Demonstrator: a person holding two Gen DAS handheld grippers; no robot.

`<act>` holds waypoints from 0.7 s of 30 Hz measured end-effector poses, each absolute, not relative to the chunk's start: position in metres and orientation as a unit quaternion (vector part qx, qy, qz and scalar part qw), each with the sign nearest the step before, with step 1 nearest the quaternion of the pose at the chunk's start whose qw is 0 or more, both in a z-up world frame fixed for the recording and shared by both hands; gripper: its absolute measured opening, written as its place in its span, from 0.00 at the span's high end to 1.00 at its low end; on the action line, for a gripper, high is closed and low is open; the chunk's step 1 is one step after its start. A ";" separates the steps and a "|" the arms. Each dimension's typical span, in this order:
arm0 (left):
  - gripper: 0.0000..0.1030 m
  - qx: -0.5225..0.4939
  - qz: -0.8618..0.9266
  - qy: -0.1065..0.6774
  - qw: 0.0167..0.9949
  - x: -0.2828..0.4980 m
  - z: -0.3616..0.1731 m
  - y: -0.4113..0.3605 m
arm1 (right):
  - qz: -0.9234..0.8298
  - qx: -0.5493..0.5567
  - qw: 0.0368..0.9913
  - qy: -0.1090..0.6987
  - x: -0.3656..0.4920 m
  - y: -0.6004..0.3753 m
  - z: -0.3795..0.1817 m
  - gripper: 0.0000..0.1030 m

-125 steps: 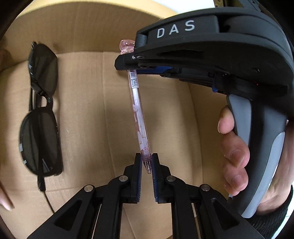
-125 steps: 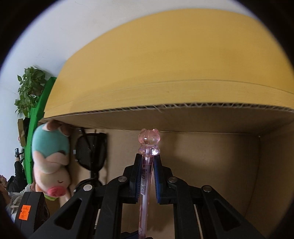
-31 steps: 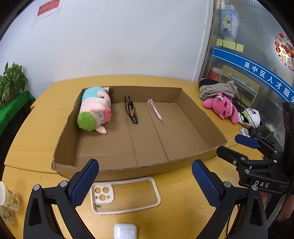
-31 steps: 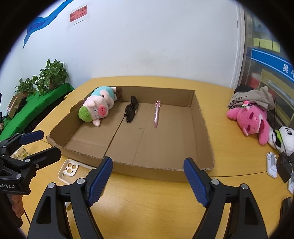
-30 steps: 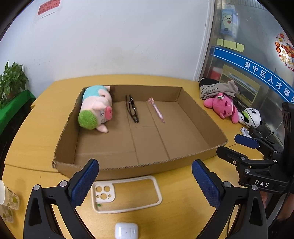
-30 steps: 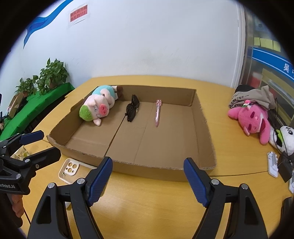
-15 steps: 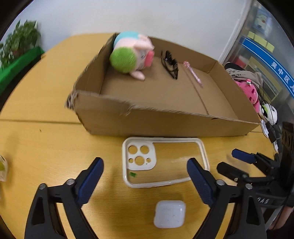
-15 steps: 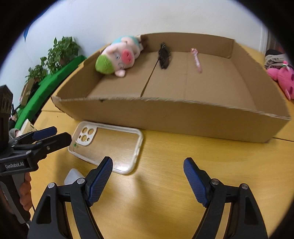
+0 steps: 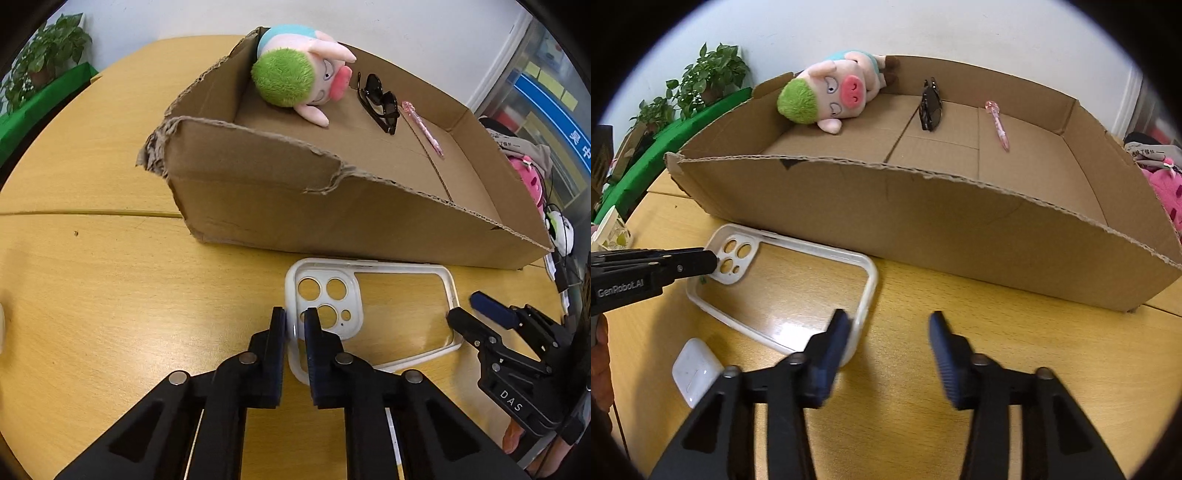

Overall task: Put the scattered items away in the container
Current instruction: 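Lower both grippers to the clear phone case and close them on its rim, then lift the phone case with both grippers and carry it into the box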

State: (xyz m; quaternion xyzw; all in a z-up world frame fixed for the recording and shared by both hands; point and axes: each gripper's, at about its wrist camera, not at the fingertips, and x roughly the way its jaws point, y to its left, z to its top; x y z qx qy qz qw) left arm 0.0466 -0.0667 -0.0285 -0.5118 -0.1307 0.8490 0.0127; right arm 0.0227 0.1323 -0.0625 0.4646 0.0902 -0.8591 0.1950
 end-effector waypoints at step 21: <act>0.94 -0.408 0.908 -0.090 0.037 0.064 0.089 -0.040 | -0.908 0.355 0.213 0.064 0.058 0.161 0.043 0.93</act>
